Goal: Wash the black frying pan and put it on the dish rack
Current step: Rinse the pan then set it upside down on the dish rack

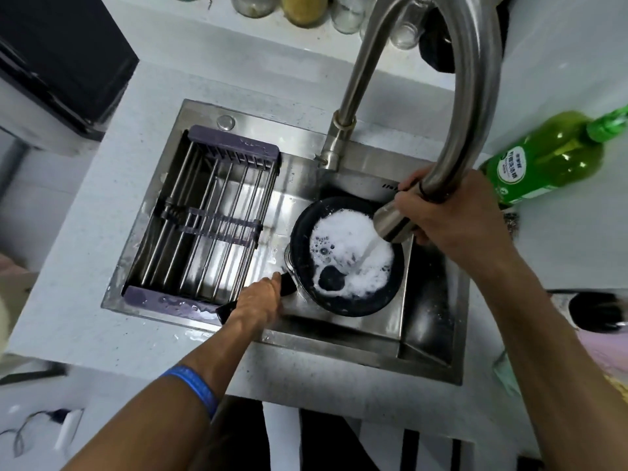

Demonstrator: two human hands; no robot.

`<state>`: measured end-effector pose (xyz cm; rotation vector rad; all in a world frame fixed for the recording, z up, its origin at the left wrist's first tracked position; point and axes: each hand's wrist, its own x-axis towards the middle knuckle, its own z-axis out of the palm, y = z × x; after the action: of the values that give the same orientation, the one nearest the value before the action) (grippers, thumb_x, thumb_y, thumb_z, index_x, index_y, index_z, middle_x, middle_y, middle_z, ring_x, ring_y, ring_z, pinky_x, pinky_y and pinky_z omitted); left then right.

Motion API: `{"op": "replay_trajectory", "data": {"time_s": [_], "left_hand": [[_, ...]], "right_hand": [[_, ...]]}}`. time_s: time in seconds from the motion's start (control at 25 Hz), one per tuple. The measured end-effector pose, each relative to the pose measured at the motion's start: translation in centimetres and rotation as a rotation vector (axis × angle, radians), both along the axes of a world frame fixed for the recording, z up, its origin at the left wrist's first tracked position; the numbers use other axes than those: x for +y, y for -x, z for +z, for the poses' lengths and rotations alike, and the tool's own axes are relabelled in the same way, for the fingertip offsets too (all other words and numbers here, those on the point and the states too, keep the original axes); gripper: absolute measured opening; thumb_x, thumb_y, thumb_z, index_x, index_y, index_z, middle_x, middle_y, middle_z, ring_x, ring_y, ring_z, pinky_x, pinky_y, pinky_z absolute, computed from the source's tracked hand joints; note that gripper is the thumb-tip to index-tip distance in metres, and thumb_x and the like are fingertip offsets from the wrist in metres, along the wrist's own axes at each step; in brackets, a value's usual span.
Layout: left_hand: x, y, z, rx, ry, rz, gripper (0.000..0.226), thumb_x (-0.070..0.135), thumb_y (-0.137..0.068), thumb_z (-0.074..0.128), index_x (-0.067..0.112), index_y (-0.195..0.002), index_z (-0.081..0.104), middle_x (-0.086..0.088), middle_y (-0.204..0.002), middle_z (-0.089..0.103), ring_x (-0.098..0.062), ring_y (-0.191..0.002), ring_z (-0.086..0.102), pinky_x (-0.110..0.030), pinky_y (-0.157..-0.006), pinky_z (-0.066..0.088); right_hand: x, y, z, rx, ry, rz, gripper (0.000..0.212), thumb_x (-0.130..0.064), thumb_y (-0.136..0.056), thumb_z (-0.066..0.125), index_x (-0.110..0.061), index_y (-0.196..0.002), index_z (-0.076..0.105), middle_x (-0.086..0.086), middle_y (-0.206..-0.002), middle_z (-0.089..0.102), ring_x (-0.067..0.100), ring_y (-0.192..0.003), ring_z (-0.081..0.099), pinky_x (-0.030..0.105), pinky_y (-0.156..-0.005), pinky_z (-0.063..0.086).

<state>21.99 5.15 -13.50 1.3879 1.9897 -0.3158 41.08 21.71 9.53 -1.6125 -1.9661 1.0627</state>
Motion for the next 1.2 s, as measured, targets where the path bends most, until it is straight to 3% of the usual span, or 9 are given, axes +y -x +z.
{"op": "replay_trajectory", "data": {"time_s": [0.12, 0.24, 0.36, 0.52, 0.72, 1.04, 1.2], "left_hand": [[0.3, 0.4, 0.2, -0.054, 0.016, 0.002, 0.038, 0.018, -0.098, 0.048, 0.013, -0.135, 0.04, -0.004, -0.105, 0.06, -0.018, -0.081, 0.054, -0.029, -0.074, 0.045], [0.1, 0.6, 0.4, -0.054, 0.0, -0.027, 0.045, 0.024, -0.097, 0.049, 0.013, -0.139, 0.037, -0.007, -0.114, 0.061, -0.025, -0.096, 0.062, -0.034, -0.081, 0.047], [-0.1, 0.6, 0.2, -0.028, -0.004, -0.043, 0.05, 0.025, -0.097, 0.05, 0.013, -0.142, 0.033, -0.007, -0.115, 0.061, -0.026, -0.099, 0.062, -0.033, -0.079, 0.047], [-0.1, 0.4, 0.2, 0.004, -0.002, -0.058, 0.06, 0.025, -0.096, 0.051, 0.012, -0.149, 0.025, -0.008, -0.121, 0.059, -0.027, -0.104, 0.061, -0.034, -0.084, 0.047], [-0.1, 0.3, 0.4, -0.004, -0.019, -0.055, 0.065, 0.027, -0.096, 0.052, 0.011, -0.151, 0.021, -0.008, -0.126, 0.057, -0.027, -0.108, 0.059, -0.034, -0.089, 0.046], [-0.2, 0.4, 0.4, -0.013, -0.05, -0.042, 0.064, 0.028, -0.096, 0.053, 0.011, -0.15, 0.023, -0.006, -0.121, 0.059, -0.024, -0.103, 0.061, -0.032, -0.086, 0.047], [-0.3, 0.4, 0.3, -0.008, -0.043, -0.046, 0.063, 0.029, -0.096, 0.054, 0.013, -0.149, 0.025, -0.006, -0.12, 0.059, -0.024, -0.102, 0.062, -0.032, -0.085, 0.048]], "right_hand": [[-0.5, 0.6, -1.7, 0.1, 0.112, -0.048, 0.002, -0.023, -0.077, 0.073, -0.023, -0.075, 0.074, -0.002, -0.067, 0.072, 0.025, -0.06, 0.071, 0.039, -0.055, 0.061], [-1.9, 1.4, -4.5, 0.118, 0.259, -0.052, 0.007, -0.017, -0.082, 0.07, -0.019, -0.078, 0.075, 0.003, -0.068, 0.073, 0.029, -0.062, 0.072, 0.041, -0.056, 0.062], [-2.7, 2.7, -7.2, 0.101, 0.321, -0.063, 0.01, -0.018, -0.085, 0.066, -0.021, -0.08, 0.075, 0.0, -0.069, 0.073, 0.025, -0.066, 0.073, 0.041, -0.058, 0.063], [-2.3, 4.0, -8.2, 0.021, 0.287, -0.01, 0.013, -0.03, -0.085, 0.062, -0.023, -0.081, 0.071, 0.002, -0.068, 0.071, 0.028, -0.058, 0.068, 0.046, -0.055, 0.061], [-0.7, 5.3, -8.6, 0.045, 0.208, -0.008, 0.014, -0.035, -0.082, 0.061, -0.029, -0.086, 0.073, -0.004, -0.058, 0.066, 0.023, -0.061, 0.065, 0.043, -0.064, 0.056], [2.5, 3.3, -9.7, -0.039, 0.031, -0.046, 0.023, -0.035, -0.091, 0.06, -0.024, -0.111, 0.067, 0.001, -0.088, 0.071, 0.019, -0.085, 0.067, 0.032, -0.083, 0.054], [3.3, 1.2, -9.1, -0.096, -0.006, -0.072, 0.03, -0.044, -0.083, 0.06, -0.026, -0.106, 0.068, 0.001, -0.092, 0.07, 0.021, -0.093, 0.067, 0.041, -0.089, 0.055]]}}
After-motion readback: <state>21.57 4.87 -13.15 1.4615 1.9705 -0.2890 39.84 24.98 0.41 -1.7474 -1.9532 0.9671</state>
